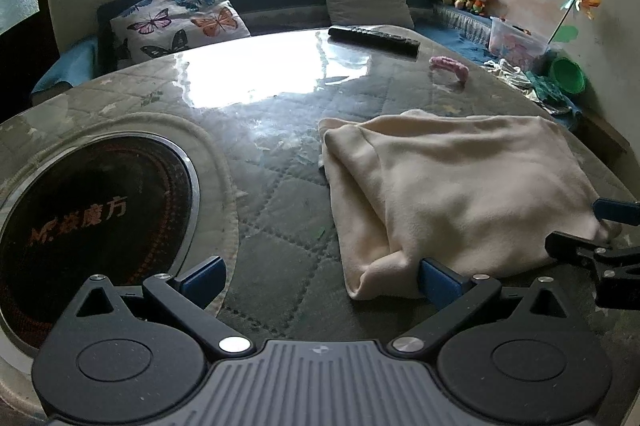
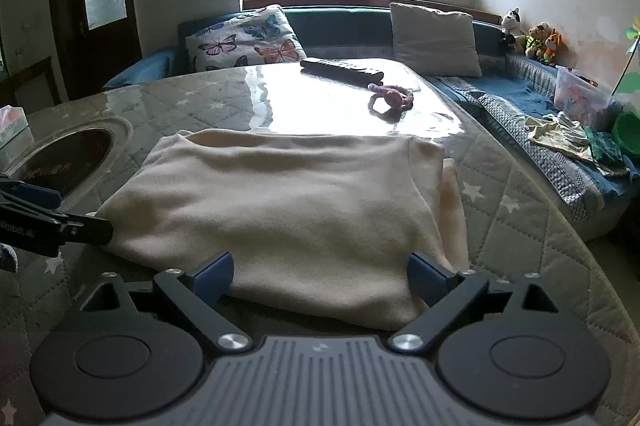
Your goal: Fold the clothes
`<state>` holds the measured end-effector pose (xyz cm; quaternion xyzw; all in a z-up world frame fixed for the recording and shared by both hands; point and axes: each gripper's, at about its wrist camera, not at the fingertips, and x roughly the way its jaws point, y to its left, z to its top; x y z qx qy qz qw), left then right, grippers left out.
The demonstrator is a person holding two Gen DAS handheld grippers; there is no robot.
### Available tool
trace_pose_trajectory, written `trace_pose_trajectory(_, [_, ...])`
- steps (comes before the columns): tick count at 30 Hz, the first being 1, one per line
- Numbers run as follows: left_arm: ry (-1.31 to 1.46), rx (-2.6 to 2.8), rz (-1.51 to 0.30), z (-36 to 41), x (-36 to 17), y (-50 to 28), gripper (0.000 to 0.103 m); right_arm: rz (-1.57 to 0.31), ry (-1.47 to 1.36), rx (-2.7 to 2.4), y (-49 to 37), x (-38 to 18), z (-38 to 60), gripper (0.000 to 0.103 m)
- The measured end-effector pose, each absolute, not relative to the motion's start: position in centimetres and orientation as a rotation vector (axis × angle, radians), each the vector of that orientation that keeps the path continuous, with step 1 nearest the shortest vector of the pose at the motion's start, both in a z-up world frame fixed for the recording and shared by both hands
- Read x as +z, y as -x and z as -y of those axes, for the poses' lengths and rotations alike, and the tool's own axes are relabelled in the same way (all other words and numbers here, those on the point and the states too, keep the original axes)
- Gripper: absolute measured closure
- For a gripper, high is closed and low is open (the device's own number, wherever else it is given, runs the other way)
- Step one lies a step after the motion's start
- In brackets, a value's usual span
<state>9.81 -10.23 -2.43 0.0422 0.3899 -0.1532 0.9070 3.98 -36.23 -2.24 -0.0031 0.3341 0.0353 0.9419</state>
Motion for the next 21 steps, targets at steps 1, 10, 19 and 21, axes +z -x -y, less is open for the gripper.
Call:
trace_pose_trajectory(1, [-0.087,-0.315,-0.804,10.2,-2.4,-9.8,0.0,-0.68,0.011,0.069,-4.0,-2.2,36.2,0.003])
trace_pose_trajectory(10, [-0.086,-0.315,-0.794,10.0,-2.1,-9.2,0.0,-0.69,0.018,0.031,-4.0,-2.1,36.1,0.0])
trace_pose_trajectory(19, [-0.083,-0.321,-0.783,10.1,-1.7,-8.4,0.0,-0.707,0.027,-0.021,-3.7,-1.9,36.3,0.0])
trace_pose_trajectory(21, [-0.083,-0.322,-0.78,10.1,-1.6,-8.2,0.0,-0.707,0.027,-0.029,-3.6,-1.8,36.4,0.0])
